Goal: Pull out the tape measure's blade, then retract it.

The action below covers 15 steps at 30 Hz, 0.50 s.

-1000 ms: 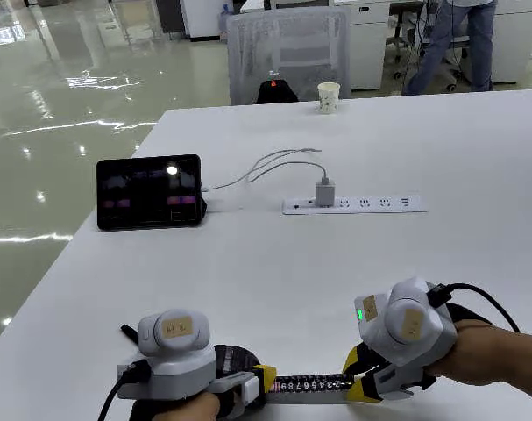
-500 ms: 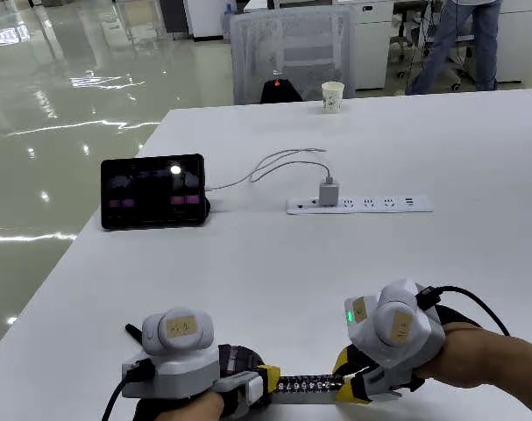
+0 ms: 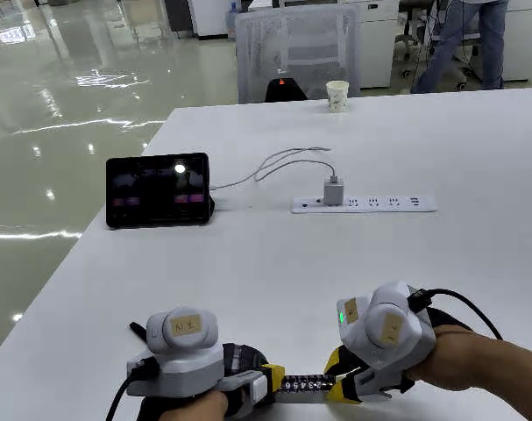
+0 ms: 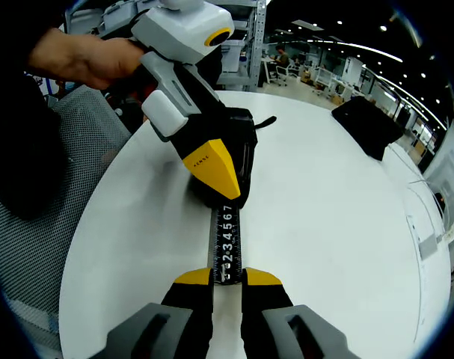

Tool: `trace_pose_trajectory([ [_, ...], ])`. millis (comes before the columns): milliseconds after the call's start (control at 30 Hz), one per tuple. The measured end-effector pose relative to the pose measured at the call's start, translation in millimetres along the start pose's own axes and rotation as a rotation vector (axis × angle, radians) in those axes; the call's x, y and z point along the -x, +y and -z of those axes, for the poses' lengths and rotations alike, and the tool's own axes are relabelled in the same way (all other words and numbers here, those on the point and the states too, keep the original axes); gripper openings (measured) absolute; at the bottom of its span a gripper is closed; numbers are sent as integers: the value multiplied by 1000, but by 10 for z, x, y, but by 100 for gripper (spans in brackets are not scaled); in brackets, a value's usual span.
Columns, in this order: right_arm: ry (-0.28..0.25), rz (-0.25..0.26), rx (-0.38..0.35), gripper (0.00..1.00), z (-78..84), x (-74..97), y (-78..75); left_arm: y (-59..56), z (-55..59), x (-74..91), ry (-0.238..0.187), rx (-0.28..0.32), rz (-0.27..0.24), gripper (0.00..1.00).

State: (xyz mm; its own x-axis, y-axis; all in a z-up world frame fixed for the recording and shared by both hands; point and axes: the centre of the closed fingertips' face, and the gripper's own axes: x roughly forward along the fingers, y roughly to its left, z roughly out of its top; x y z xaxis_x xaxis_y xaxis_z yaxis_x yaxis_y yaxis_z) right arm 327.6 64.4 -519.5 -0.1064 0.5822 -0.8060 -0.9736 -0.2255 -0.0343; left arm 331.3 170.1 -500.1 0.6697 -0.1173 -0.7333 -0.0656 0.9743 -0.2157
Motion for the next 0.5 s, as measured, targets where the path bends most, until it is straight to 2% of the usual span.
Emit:
trace_pose_trajectory([
  [500,-37,-8,7,10,-191,-146,-8,2,-2,-2,1,6,4,61],
])
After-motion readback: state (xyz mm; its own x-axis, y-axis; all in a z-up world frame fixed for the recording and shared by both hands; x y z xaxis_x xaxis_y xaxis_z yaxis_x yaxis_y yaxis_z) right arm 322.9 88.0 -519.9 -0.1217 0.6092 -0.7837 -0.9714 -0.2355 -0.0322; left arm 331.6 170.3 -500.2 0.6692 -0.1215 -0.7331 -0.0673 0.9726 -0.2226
